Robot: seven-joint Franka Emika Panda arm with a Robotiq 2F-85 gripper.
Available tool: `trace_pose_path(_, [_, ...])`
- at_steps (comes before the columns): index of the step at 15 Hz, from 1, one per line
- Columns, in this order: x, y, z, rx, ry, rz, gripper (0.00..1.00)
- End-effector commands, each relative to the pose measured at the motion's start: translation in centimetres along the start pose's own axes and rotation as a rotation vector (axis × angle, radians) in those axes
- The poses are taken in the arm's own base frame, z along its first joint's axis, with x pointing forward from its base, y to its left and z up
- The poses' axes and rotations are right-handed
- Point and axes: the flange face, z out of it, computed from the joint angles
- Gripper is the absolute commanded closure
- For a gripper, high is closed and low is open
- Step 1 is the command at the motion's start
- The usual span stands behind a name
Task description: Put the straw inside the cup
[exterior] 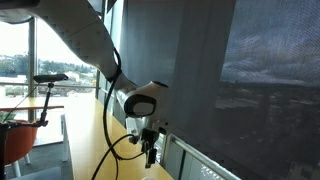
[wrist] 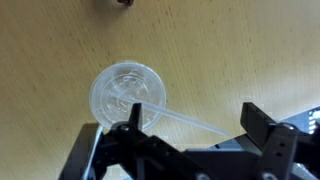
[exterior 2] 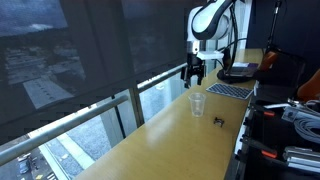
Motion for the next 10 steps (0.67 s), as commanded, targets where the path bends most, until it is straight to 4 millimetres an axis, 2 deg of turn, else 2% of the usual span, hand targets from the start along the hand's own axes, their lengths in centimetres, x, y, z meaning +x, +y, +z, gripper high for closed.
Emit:
trace_pose_path(1, [-0.1,-0.6,0.4,0.013,0.006,-0.005,0.0])
trace_pose_path(5, [0.0,0.4,0.2,0.01,0.002,0.004,0.0])
trace_pose_path(10, [0.7,2.0,-1.2,0.014,0.016,0.027,0.0])
